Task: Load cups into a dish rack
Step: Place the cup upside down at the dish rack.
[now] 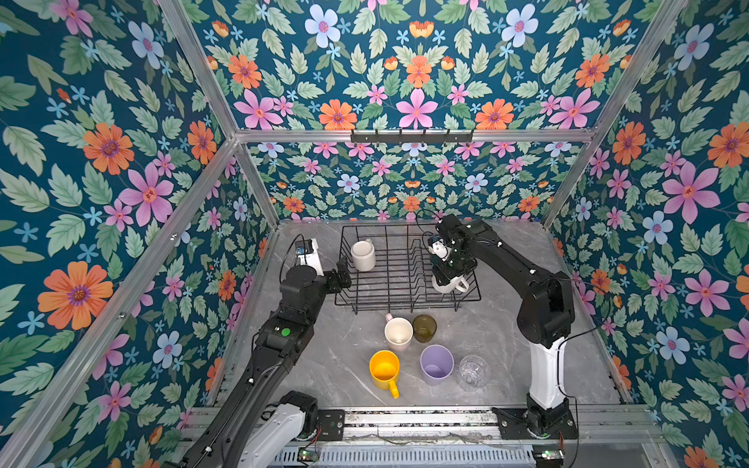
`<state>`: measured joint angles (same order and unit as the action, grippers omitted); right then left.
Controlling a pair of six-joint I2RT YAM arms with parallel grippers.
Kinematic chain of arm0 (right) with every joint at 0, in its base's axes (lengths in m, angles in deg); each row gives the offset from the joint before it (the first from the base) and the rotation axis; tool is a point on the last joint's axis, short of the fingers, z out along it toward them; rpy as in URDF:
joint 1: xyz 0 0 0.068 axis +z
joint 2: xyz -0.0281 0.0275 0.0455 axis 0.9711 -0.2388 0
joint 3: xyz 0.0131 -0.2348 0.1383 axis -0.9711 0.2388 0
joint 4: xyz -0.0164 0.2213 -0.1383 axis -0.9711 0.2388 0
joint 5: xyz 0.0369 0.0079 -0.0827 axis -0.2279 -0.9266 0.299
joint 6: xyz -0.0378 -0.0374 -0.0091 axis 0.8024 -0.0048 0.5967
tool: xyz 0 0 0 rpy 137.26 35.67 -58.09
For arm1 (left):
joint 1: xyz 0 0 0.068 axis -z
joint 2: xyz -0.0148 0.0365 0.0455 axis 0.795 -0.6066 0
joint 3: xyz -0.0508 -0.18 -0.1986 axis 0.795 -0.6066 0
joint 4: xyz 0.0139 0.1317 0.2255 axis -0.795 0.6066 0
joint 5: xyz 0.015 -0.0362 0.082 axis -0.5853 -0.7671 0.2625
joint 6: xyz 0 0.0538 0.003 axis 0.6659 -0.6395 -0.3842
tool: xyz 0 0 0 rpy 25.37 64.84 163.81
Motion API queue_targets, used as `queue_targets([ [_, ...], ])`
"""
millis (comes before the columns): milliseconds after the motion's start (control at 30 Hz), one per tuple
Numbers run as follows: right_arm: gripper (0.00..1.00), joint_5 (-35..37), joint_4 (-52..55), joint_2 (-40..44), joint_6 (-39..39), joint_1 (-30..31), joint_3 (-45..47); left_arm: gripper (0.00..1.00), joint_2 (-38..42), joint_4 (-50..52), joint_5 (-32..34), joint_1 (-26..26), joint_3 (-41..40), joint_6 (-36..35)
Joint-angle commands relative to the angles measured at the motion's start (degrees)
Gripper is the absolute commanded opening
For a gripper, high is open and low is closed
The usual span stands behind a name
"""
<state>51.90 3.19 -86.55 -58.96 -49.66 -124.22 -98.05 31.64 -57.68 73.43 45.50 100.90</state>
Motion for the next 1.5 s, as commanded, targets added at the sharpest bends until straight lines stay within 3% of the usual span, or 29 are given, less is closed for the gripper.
queue_targets([
  [0, 0.00, 1.9, -1.0, -0.6, 0.2, 0.0, -0.5, 0.99, -0.1, 0.1, 0.4, 0.0, 0.1, -0.5],
  [200, 0.00, 2.0, -0.9, -1.7, -0.2, 0.0, -0.5, 0.99, -0.1, 0.2, 0.5, 0.0, 0.1, -0.5],
  [433, 0.37, 2.0, -0.8, -2.5, -0.7, -0.1, -0.4, 0.99, 0.0, 0.3, 0.7, 0.0, 0.1, -0.5],
  [733, 0.71, 1.5, -1.4, -2.6, -1.8, 0.0, -0.2, 0.99, 0.0, 0.7, 1.2, 0.0, 0.3, -0.4],
  [1467, 0.82, -0.1, -1.9, -3.7, -3.4, 0.0, 0.0, 0.99, 0.9, 2.0, 1.4, 0.0, 0.2, -0.4],
])
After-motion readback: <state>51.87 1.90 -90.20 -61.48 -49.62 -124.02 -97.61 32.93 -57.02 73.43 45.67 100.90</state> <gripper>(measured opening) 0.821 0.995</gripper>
